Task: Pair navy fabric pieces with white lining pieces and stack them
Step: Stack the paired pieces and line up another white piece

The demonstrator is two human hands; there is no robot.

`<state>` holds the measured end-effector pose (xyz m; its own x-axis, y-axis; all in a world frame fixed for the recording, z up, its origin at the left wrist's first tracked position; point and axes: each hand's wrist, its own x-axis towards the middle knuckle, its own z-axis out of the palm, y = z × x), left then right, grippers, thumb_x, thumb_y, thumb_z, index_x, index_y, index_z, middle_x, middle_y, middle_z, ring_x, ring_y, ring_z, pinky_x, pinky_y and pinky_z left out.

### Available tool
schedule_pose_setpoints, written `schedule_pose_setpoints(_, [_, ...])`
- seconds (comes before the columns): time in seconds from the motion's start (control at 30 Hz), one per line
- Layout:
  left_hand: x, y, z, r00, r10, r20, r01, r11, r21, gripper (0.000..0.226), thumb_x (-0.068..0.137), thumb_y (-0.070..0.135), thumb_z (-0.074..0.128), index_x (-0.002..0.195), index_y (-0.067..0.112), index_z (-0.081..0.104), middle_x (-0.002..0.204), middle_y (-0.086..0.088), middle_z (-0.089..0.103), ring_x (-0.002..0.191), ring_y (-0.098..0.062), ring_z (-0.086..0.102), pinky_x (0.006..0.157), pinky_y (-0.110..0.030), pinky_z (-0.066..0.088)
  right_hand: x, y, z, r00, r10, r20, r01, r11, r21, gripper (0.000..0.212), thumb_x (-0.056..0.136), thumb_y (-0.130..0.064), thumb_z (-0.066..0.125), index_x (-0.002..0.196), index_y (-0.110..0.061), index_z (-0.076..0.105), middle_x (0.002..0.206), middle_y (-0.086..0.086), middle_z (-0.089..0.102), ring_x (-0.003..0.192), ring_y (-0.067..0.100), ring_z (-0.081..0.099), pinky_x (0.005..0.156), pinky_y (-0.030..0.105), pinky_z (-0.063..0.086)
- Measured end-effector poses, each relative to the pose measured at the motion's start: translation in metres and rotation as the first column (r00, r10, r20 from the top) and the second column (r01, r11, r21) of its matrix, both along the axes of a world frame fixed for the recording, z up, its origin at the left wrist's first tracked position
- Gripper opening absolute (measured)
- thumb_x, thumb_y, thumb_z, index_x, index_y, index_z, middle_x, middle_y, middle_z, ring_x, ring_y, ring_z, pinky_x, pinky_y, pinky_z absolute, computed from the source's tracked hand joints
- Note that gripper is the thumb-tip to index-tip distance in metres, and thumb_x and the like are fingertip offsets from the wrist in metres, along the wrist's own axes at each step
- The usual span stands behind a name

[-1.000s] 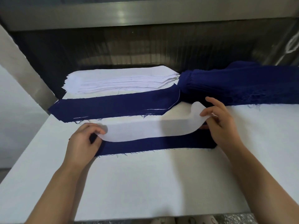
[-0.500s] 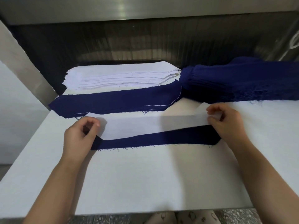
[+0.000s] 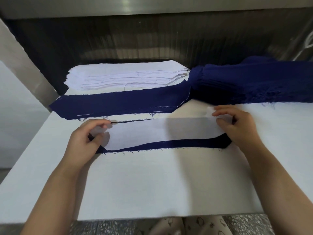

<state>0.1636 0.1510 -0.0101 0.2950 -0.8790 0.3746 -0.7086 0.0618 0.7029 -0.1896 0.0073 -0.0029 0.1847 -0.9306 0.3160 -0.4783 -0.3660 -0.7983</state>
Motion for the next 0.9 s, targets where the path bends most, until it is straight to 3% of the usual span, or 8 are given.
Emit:
schedule_pose_setpoints(0.13, [0.002,0.0,-0.002,0.997,0.042,-0.06,-0.041,0.999,0.013,0.048,0.086,-0.014,0.051,0.099,0.03,0.065,0.096,0.003,0.069,0.092,0.001,0.059,0.083,-0.007,0.041,-0.003,-0.003,-0.002,0.998,-0.036,-0.041,0.036,0.999,-0.002,0.035,0.083,0.012,0.055,0.089,-0.021,0.068,0.119,-0.009,0.057,0.106,0.002,0.05,0.078,-0.006,0.031])
schedule_pose_setpoints(0.23, [0.004,0.003,0.0,0.998,0.004,-0.063,-0.003,1.0,0.009,0.055,0.085,-0.017,0.05,0.096,0.035,0.066,0.095,0.006,0.069,0.093,-0.004,0.061,0.087,-0.013,0.043,-0.005,-0.002,0.0,0.994,-0.029,-0.102,0.024,0.999,-0.047,0.046,0.078,0.018,0.054,0.1,-0.019,0.069,0.128,-0.005,0.044,0.097,-0.009,0.04,0.069,-0.005,0.032])
schedule_pose_setpoints(0.3, [0.008,0.004,0.0,0.999,-0.012,-0.039,0.014,1.0,0.028,0.054,0.082,-0.019,0.052,0.092,0.033,0.067,0.098,0.006,0.071,0.095,-0.008,0.062,0.088,-0.018,0.045,-0.006,-0.001,0.001,0.995,-0.034,-0.089,0.028,0.998,-0.063,0.053,0.076,0.02,0.055,0.1,-0.026,0.066,0.127,0.0,0.043,0.096,-0.005,0.04,0.067,-0.004,0.033])
schedule_pose_setpoints(0.43, [0.012,0.004,-0.001,0.999,0.028,-0.024,-0.027,0.999,0.041,0.049,0.081,-0.02,0.052,0.086,0.027,0.067,0.1,0.006,0.072,0.094,-0.001,0.062,0.086,-0.012,0.044,-0.006,0.002,0.002,0.998,-0.044,-0.055,0.041,0.997,-0.067,0.065,0.072,0.018,0.058,0.092,-0.044,0.059,0.115,-0.003,0.037,0.087,-0.01,0.041,0.067,-0.005,0.031])
schedule_pose_setpoints(0.53, [0.011,0.004,0.0,0.997,0.063,-0.041,-0.063,0.998,0.018,0.05,0.08,-0.021,0.049,0.086,0.025,0.066,0.101,0.007,0.071,0.093,0.004,0.061,0.085,-0.005,0.041,-0.007,0.001,0.0,0.998,-0.038,-0.057,0.035,0.998,-0.049,0.064,0.069,0.017,0.058,0.096,-0.041,0.06,0.114,-0.003,0.032,0.085,-0.018,0.04,0.064,-0.005,0.032])
schedule_pose_setpoints(0.63, [0.012,0.004,0.001,0.994,0.084,-0.066,-0.084,0.996,0.006,0.052,0.078,-0.022,0.047,0.088,0.026,0.067,0.101,0.006,0.07,0.093,0.006,0.06,0.084,-0.004,0.04,-0.008,0.001,0.0,0.997,-0.042,-0.057,0.04,0.999,-0.026,0.065,0.067,0.018,0.058,0.101,-0.037,0.059,0.112,0.0,0.03,0.084,-0.003,0.035,0.065,-0.005,0.031])
schedule_pose_setpoints(0.8, [0.011,0.005,0.0,0.996,0.074,-0.041,-0.074,0.997,0.015,0.045,0.078,-0.024,0.045,0.088,0.013,0.068,0.102,0.005,0.069,0.094,0.009,0.058,0.083,-0.002,0.038,-0.006,0.003,0.002,0.996,-0.02,-0.091,0.017,0.999,-0.033,0.065,0.066,0.022,0.055,0.099,-0.033,0.061,0.105,0.004,0.032,0.089,0.0,0.033,0.07,-0.006,0.031])
schedule_pose_setpoints(0.9, [0.011,0.005,0.0,0.997,0.071,-0.028,-0.071,0.997,0.014,0.043,0.078,-0.025,0.045,0.09,0.01,0.068,0.102,0.006,0.069,0.095,0.01,0.058,0.085,-0.002,0.038,-0.005,0.003,0.002,0.987,-0.004,-0.158,-0.002,0.999,-0.034,0.06,0.067,0.021,0.056,0.098,-0.03,0.063,0.1,0.003,0.034,0.078,0.004,0.033,0.066,-0.003,0.033])
